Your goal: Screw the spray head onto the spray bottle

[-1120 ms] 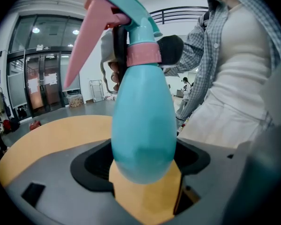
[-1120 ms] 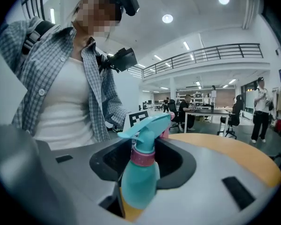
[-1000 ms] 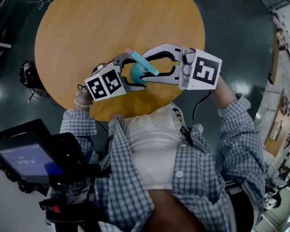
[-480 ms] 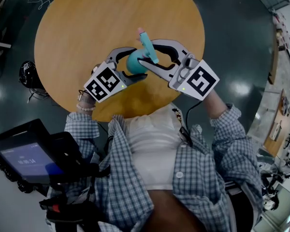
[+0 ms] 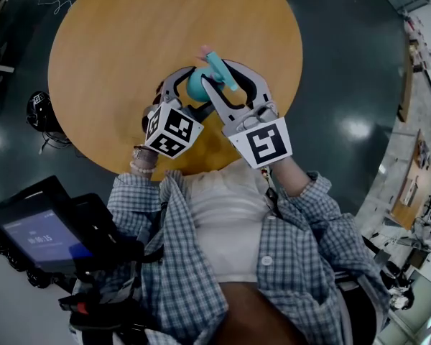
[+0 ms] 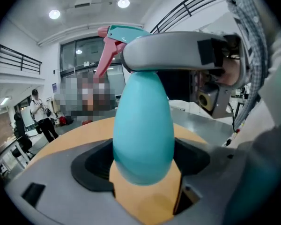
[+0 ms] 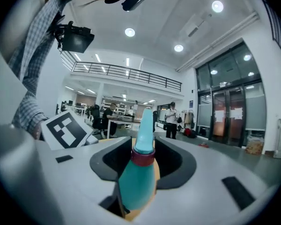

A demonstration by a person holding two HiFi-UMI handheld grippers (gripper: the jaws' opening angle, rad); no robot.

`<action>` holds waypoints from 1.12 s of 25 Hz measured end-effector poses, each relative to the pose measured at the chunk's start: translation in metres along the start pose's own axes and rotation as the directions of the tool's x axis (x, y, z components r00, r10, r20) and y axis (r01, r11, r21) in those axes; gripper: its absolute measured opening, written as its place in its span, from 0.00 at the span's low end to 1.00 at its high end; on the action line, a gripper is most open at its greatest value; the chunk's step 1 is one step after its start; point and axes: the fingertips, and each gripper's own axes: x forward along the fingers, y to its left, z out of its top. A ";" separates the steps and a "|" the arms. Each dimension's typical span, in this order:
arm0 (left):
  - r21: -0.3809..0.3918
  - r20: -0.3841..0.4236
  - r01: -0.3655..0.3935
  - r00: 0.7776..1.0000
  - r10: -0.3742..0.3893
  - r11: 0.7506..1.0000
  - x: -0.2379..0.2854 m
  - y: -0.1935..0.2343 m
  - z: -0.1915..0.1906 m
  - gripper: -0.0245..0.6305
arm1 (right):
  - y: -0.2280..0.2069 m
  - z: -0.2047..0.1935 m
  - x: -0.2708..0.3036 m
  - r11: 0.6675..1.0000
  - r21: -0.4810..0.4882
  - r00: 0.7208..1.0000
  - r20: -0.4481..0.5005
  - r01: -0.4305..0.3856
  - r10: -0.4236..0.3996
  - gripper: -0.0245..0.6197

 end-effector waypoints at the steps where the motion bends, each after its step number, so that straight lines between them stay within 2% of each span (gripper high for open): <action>1: 0.002 -0.007 -0.020 1.000 0.020 1.000 0.001 0.001 -0.001 0.65 | -0.001 -0.001 0.000 0.999 0.003 0.999 -0.009 0.037 -0.037 0.26; 5: -0.001 -0.036 -0.078 0.996 0.078 0.997 0.005 0.000 -0.004 0.65 | -0.002 -0.008 -0.001 0.988 0.024 0.987 -0.059 0.154 -0.153 0.26; 7: -0.017 -0.041 -0.066 0.997 0.065 0.998 0.006 -0.002 -0.008 0.65 | -0.002 -0.013 0.001 0.988 0.052 0.987 -0.070 0.147 -0.143 0.26; 9: -0.039 -0.027 -0.021 0.999 0.020 0.999 0.005 -0.006 -0.011 0.65 | -0.001 -0.017 0.003 0.994 0.082 0.996 -0.063 0.073 -0.068 0.26; 11: -0.040 -0.004 0.034 0.999 -0.034 0.999 0.002 -0.009 -0.011 0.65 | 0.001 -0.017 0.004 0.993 0.109 0.997 -0.054 -0.040 0.046 0.27; 13: -0.013 0.012 0.083 0.997 -0.083 0.996 -0.001 -0.013 -0.010 0.65 | 0.007 -0.013 0.003 0.979 0.110 0.982 -0.060 -0.171 0.178 0.34; 14: -0.002 0.019 0.108 0.994 -0.108 0.994 -0.003 -0.016 -0.008 0.65 | 0.012 -0.012 0.001 0.964 0.100 0.965 -0.074 -0.245 0.252 0.35; 16: -0.003 0.047 0.169 0.984 -0.169 0.986 -0.008 -0.021 -0.002 0.65 | 0.025 -0.011 -0.005 0.916 0.043 0.910 -0.106 -0.398 0.400 0.35; 18: -0.019 0.088 0.228 0.970 -0.226 0.973 -0.013 -0.024 0.006 0.65 | 0.033 -0.011 -0.012 0.864 -0.026 0.859 -0.131 -0.503 0.495 0.35; 19: -0.024 0.103 0.246 0.965 -0.243 0.969 -0.015 -0.025 0.009 0.65 | 0.035 -0.011 -0.014 0.849 -0.043 0.845 -0.136 -0.527 0.518 0.33; 21: -0.028 0.116 0.255 0.961 -0.250 0.967 -0.015 -0.024 0.010 0.65 | 0.034 -0.011 -0.014 0.841 -0.045 0.837 -0.140 -0.540 0.530 0.32; 25: -0.038 0.094 0.228 0.970 -0.224 0.973 -0.008 -0.024 0.003 0.65 | 0.034 -0.021 -0.013 0.848 -0.068 0.845 -0.153 -0.526 0.512 0.32; 28: -0.050 0.055 0.214 0.976 -0.212 0.975 0.004 -0.030 -0.017 0.65 | 0.037 -0.041 -0.012 0.851 -0.075 0.848 -0.167 -0.519 0.503 0.31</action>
